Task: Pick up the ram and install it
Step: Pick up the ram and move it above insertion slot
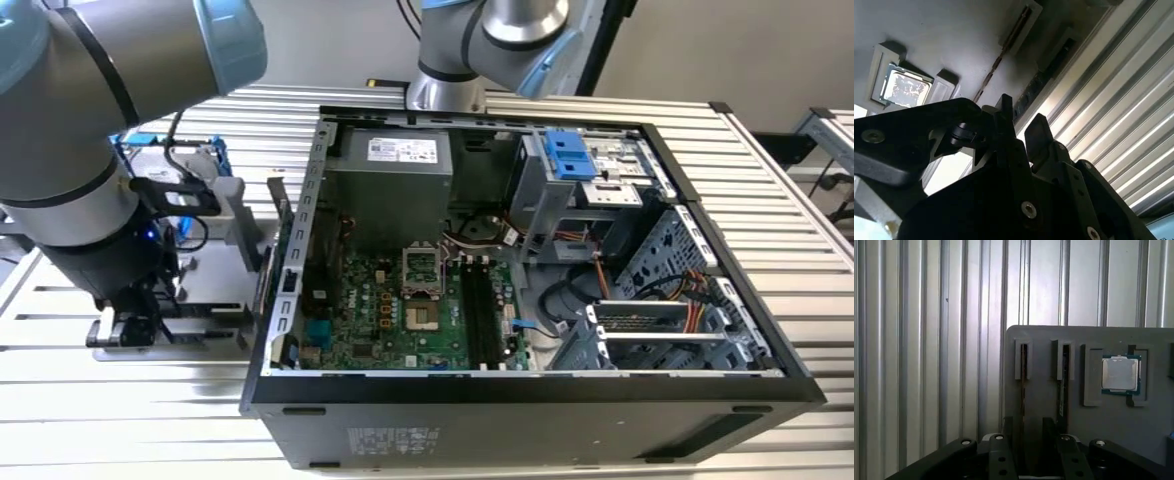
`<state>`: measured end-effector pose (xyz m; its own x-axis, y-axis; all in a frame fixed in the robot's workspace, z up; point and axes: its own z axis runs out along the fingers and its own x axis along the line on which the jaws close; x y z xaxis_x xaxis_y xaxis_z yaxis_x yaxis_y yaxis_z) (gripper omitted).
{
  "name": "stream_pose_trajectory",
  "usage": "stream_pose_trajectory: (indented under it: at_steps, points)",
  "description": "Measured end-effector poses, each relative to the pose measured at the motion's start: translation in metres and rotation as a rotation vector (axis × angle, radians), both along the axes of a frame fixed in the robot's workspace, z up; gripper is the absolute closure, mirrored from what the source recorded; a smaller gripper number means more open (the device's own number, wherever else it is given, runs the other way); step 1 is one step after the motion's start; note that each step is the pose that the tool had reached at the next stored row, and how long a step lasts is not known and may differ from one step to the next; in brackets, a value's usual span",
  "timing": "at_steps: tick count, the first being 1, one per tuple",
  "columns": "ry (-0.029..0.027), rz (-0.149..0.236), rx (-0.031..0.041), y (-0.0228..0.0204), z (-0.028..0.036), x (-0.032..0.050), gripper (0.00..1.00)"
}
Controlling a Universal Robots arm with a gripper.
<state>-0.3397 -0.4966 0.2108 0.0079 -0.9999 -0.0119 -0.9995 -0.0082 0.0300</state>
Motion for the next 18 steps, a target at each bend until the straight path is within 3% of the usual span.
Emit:
stream_pose_trajectory:
  at_steps: [10, 17, 18]
  points:
    - [-0.0001, -0.014, -0.0003, -0.0001, -0.0177, -0.0001, 0.00]
    - [-0.0001, -0.014, -0.0006, -0.0001, -0.0184, 0.0000, 0.00]
    - [0.0000, -0.014, -0.0006, -0.0001, -0.0184, 0.0000, 1.00]
